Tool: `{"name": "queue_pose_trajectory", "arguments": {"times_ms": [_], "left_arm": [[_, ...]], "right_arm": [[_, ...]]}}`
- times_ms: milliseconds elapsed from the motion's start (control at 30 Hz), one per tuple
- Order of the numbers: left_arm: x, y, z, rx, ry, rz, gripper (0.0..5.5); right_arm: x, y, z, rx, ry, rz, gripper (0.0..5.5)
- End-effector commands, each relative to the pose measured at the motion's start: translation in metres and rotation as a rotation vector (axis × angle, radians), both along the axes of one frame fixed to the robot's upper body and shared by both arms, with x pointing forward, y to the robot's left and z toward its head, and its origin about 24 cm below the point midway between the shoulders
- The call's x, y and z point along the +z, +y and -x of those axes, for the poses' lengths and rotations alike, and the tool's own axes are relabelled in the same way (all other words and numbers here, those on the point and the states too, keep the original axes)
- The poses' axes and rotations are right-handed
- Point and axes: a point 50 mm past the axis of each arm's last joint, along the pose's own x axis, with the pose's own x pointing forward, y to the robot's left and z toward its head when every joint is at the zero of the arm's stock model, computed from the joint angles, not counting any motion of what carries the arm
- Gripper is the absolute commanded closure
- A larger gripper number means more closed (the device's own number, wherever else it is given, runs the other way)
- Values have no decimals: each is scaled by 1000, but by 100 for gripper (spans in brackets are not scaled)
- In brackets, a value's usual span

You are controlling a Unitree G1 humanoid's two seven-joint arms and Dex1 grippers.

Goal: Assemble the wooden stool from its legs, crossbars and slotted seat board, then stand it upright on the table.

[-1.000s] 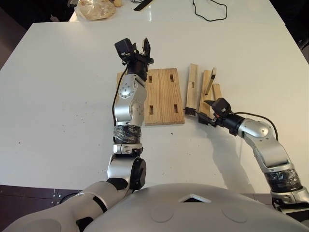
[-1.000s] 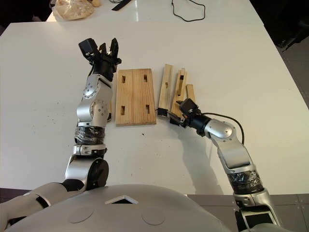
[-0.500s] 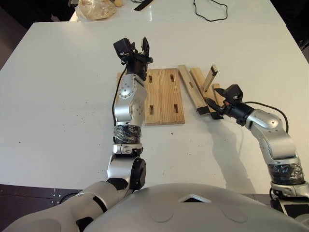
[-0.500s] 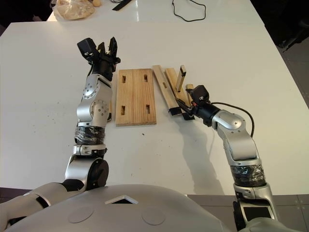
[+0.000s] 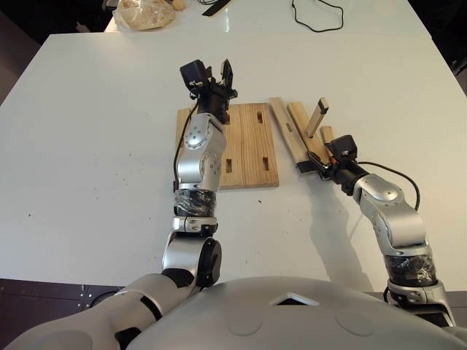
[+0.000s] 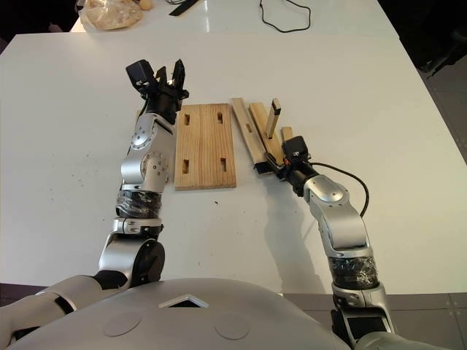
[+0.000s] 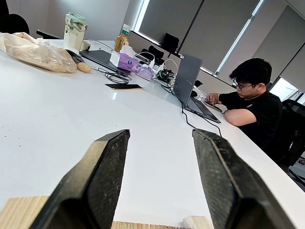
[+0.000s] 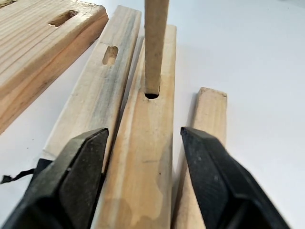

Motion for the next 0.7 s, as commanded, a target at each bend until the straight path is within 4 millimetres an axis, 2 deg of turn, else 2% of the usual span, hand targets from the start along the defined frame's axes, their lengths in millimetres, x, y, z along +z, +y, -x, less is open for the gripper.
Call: {"name": "queue_pose_trajectory", "arguments": {"times_ms": [33,300,500,700], "left_arm": [[-2,-10,1,-19,7,33,305],[-1,-13,1,-18,-1,39,305],[0,-11,-1,-8,-6,43,305],[0,-11,-2,0,-10,41,305]], "right_arm": [[-1,-9,-4,7,-2,75,270],[-2,5,1,107,-26,97,270],[0,2,-4,84,-37,109,270],[-10,7,-3,54,68,81,270]]}}
